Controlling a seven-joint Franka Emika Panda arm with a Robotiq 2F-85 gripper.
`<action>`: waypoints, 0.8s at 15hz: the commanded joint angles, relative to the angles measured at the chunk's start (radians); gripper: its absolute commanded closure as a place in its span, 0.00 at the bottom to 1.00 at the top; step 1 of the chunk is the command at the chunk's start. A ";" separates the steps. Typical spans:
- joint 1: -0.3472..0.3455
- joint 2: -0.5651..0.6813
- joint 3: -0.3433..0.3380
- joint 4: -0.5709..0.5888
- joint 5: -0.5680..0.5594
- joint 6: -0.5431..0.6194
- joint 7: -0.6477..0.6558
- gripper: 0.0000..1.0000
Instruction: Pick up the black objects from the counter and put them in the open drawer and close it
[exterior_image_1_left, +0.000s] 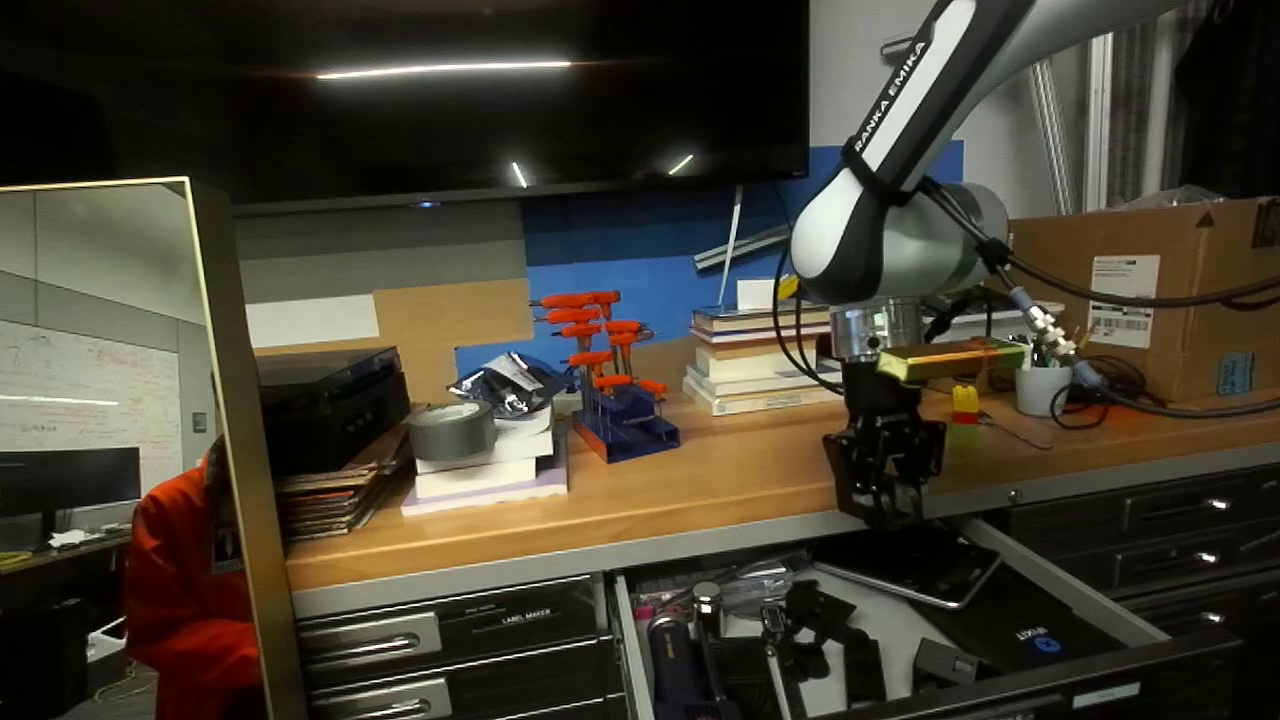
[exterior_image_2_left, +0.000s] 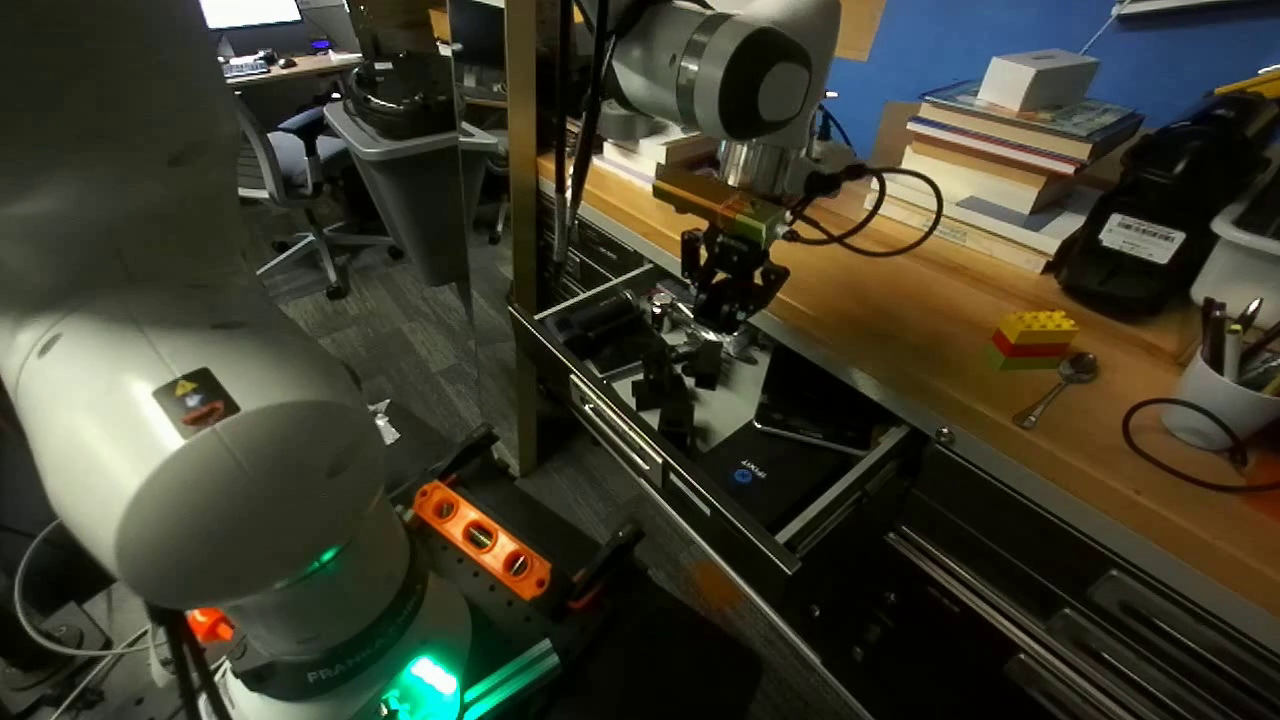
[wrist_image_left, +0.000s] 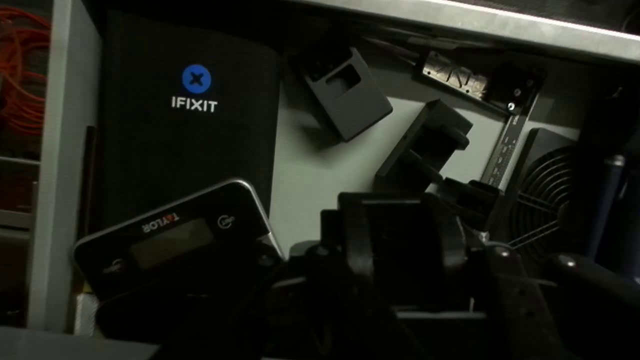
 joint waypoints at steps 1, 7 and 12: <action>-0.049 0.003 0.018 -0.065 0.144 0.048 -0.216 0.74; -0.084 0.106 0.036 -0.066 0.251 0.097 -0.419 0.74; -0.098 0.188 0.065 -0.027 0.243 0.153 -0.438 0.74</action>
